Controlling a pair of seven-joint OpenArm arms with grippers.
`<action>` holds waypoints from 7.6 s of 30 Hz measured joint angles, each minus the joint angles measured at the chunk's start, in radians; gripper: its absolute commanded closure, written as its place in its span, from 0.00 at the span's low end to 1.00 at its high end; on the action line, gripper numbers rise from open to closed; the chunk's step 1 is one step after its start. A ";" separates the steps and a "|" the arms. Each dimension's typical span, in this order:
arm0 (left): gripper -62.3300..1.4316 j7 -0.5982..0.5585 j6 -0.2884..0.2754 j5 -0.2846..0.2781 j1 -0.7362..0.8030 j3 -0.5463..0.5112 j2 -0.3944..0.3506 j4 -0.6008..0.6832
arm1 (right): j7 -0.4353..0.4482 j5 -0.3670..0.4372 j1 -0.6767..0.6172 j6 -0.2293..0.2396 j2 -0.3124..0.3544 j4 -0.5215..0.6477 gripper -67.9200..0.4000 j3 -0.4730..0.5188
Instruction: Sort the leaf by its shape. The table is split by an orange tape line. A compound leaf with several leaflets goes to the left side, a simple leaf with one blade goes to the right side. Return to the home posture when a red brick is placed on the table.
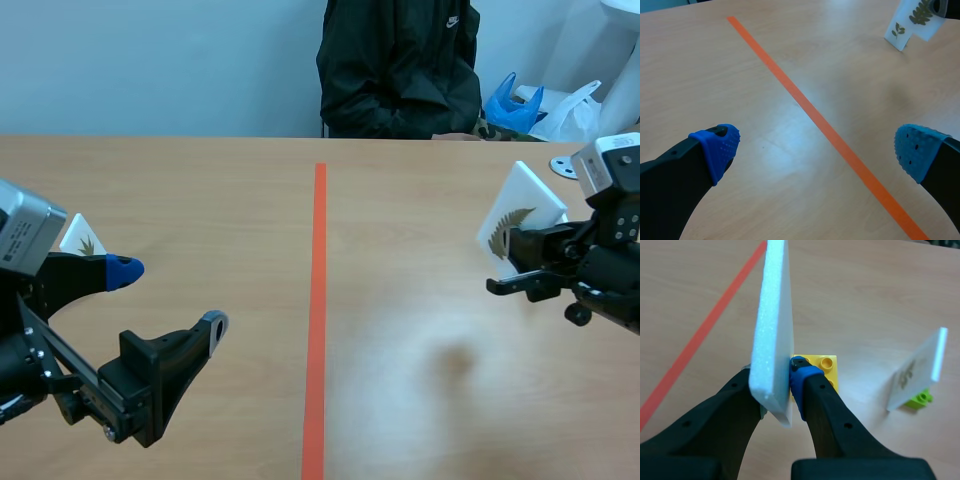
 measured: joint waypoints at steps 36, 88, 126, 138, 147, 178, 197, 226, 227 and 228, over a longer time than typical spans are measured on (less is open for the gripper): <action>0.00 0.000 0.000 0.000 0.000 0.000 0.000 0.000 | 0.185 -0.099 0.220 -0.172 -0.003 -0.522 0.89 0.025; 0.00 -0.004 0.000 0.000 0.000 0.000 0.000 0.000 | -0.046 0.213 -0.322 0.089 0.091 0.342 0.02 0.251; 0.00 0.001 0.000 0.000 0.000 0.000 0.000 0.000 | -0.069 0.204 -0.472 0.088 0.072 0.428 0.02 0.096; 0.00 0.001 0.000 0.000 0.000 0.000 0.000 0.000 | -0.055 0.175 -0.443 0.095 0.072 0.428 0.02 0.089; 0.00 0.001 0.000 0.000 0.000 0.000 0.000 0.000 | -0.048 0.012 -0.353 0.100 0.072 0.425 0.02 -0.067; 0.00 0.000 0.000 0.000 0.000 0.000 0.000 0.000 | 0.221 -0.339 0.262 0.092 -0.064 -0.370 0.02 -0.557; 0.00 0.000 0.000 0.000 0.000 0.000 0.000 0.000 | 0.261 -0.432 0.286 0.009 -0.114 -0.443 0.55 -0.649; 0.00 -0.001 0.000 0.000 0.000 0.000 0.000 0.000 | 0.278 -0.431 0.266 -0.010 -0.114 -0.376 0.97 -0.593; 0.00 -0.001 0.000 0.000 0.000 0.000 0.000 0.000 | 0.278 -0.427 0.256 -0.010 -0.114 -0.352 0.97 -0.573; 0.00 -0.001 0.000 0.000 0.000 0.000 0.000 0.000 | 0.276 -0.413 0.243 -0.010 -0.114 -0.326 0.97 -0.552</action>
